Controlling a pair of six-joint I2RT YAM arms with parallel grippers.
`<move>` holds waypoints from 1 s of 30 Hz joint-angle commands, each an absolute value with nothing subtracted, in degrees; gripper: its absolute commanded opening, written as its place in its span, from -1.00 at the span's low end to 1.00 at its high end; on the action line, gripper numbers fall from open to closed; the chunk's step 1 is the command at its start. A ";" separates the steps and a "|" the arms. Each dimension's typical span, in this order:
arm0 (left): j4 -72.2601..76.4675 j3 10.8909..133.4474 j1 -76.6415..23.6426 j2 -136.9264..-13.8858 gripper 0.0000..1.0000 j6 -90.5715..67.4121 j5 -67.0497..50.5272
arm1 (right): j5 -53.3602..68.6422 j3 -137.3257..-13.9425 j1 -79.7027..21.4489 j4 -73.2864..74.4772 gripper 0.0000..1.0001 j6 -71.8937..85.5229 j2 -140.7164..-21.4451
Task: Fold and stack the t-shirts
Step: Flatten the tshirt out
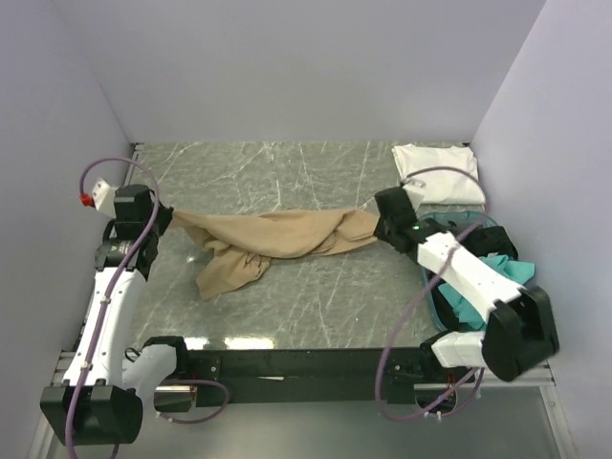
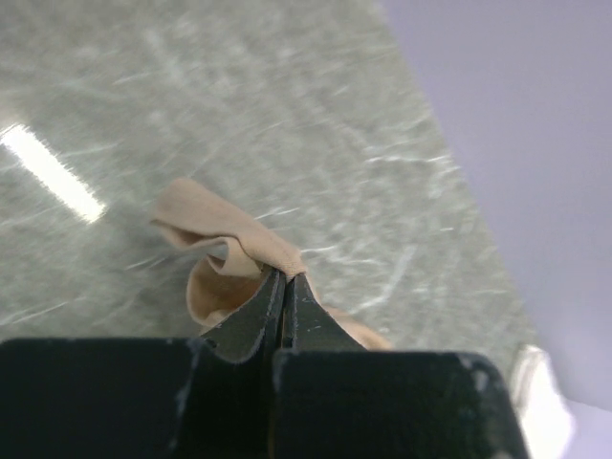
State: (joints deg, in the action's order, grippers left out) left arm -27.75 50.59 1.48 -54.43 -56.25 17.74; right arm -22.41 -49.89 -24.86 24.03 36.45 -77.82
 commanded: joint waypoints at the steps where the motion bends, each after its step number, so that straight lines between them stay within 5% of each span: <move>1: -27.51 58.52 1.49 -51.42 -0.99 -56.95 16.79 | -28.12 -56.94 -25.05 25.92 -1.00 32.35 -67.53; 16: -28.40 80.41 1.58 -41.93 -0.99 -53.44 26.80 | -35.86 -75.05 -24.87 30.14 -1.00 22.06 -46.25; 30: -26.37 96.06 1.58 -36.57 -0.99 -47.90 28.21 | -17.49 -86.83 -24.96 32.95 -1.00 20.30 -34.81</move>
